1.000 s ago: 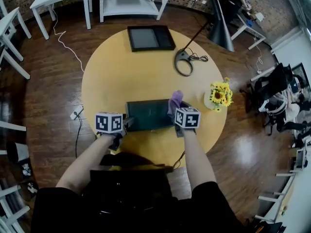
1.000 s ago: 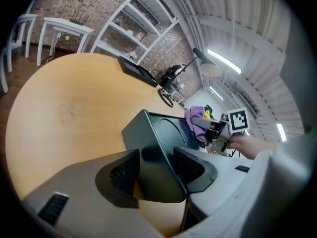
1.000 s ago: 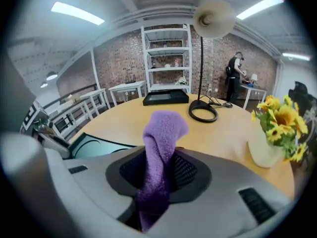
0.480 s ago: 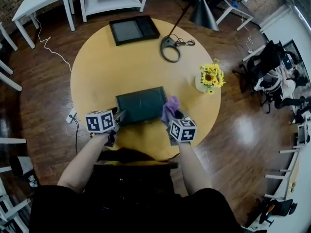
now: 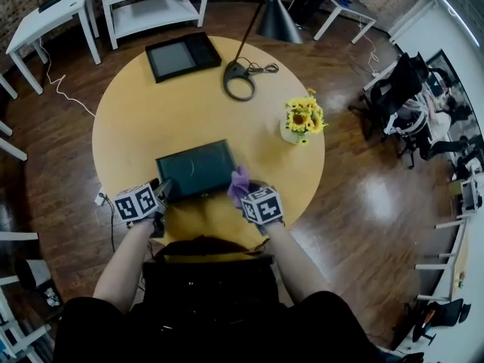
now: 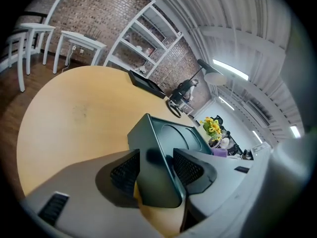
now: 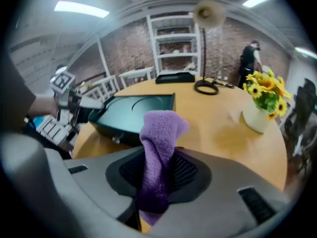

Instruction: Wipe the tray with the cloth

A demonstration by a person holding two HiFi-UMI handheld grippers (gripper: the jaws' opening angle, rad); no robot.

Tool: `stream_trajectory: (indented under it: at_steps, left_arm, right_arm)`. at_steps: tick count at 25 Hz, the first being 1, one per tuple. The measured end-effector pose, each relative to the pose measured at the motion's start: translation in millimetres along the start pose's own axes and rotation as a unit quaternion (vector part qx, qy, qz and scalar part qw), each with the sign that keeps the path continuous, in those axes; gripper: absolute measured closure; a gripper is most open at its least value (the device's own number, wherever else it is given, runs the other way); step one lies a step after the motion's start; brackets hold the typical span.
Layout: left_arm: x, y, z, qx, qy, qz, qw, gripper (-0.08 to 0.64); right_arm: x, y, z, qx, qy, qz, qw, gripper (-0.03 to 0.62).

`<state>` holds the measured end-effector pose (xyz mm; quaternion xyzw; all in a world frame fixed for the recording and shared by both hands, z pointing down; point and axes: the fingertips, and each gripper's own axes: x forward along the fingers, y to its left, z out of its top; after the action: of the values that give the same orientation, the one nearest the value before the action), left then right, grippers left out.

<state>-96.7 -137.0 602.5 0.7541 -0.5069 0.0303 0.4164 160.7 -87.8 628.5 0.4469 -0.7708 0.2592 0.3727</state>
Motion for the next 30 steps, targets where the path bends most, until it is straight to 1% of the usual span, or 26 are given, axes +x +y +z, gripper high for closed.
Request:
stream_trajectory:
  at_steps: [1,2,3,5,7,9,10,12,14,15,16,17,20,22,24,26,28,29,30]
  left_arm:
    - [-3,-2,4,0.008,-0.015,0.009,0.9998,0.364]
    - [-8,-7,10,0.023,-0.036,0.016,0.9990,0.409]
    - [-15,-14,20,0.038,-0.061,0.019,0.9973,0.414]
    - [-29,-31,43,0.048,-0.107,0.011,0.9930,0.413]
    - [-44,-45,65,0.043,-0.144,-0.003,0.9886,0.413]
    - [-59,-54,80,0.031,-0.174,-0.015,0.9842,0.413]
    - [-66,-57,84,0.018,-0.185,-0.022,0.9823,0.413]
    - [-78,-62,88,-0.022,-0.204,-0.041,0.9779,0.413]
    - [-86,-71,94,-0.061,-0.220,-0.065,0.9714,0.413]
    - [-89,-77,96,-0.066,-0.224,-0.072,0.9697,0.413]
    - [-90,-81,96,-0.062,-0.222,-0.076,0.9701,0.413]
    - [-91,-85,94,-0.053,-0.217,-0.078,0.9717,0.413]
    - [-96,-104,95,-0.014,-0.207,-0.080,0.9749,0.413]
    - [-98,-116,97,0.017,-0.209,-0.088,0.9737,0.413]
    - [-103,-131,100,0.056,-0.217,-0.096,0.9700,0.413]
    - [-108,-148,103,0.097,-0.225,-0.108,0.9634,0.413]
    - [-113,-161,109,0.122,-0.238,-0.124,0.9555,0.446]
    - [-116,-165,113,0.128,-0.245,-0.129,0.9523,0.448]
    - [-119,-165,116,0.130,-0.252,-0.131,0.9499,0.467]
  right_arm:
    - [-2,-5,-10,-0.031,0.023,-0.008,0.999,0.479]
    - [-8,-14,-15,-0.050,0.029,-0.022,0.998,0.479]
    - [-17,-25,-16,-0.057,0.024,-0.034,0.998,0.479]
    - [-40,-46,-11,-0.050,0.001,-0.044,0.998,0.476]
    - [-61,-62,0,-0.040,-0.022,-0.047,0.998,0.475]
    - [-74,-71,6,-0.031,-0.035,-0.042,0.998,0.469]
    - [-78,-74,6,-0.025,-0.037,-0.038,0.998,0.462]
    - [-84,-81,4,-0.015,-0.034,-0.033,0.999,0.438]
    - [-88,-90,3,-0.008,-0.035,-0.035,0.999,0.388]
    - [-89,-94,4,-0.005,-0.038,-0.037,0.999,0.372]
    - [-90,-96,5,-0.003,-0.041,-0.038,0.998,0.355]
    - [-91,-98,5,0.001,-0.045,-0.037,0.998,0.331]
    - [-100,-100,11,0.017,-0.069,-0.031,0.997,0.327]
    - [-109,-102,19,0.025,-0.091,-0.026,0.995,0.327]
    - [-123,-105,29,0.038,-0.128,-0.020,0.991,0.327]
    - [-142,-109,42,0.067,-0.180,-0.003,0.981,0.329]
    - [-164,-113,58,0.103,-0.239,0.014,0.966,0.384]
    - [-175,-115,66,0.116,-0.266,0.016,0.957,0.407]
    - [-185,-117,71,0.123,-0.289,0.013,0.949,0.432]
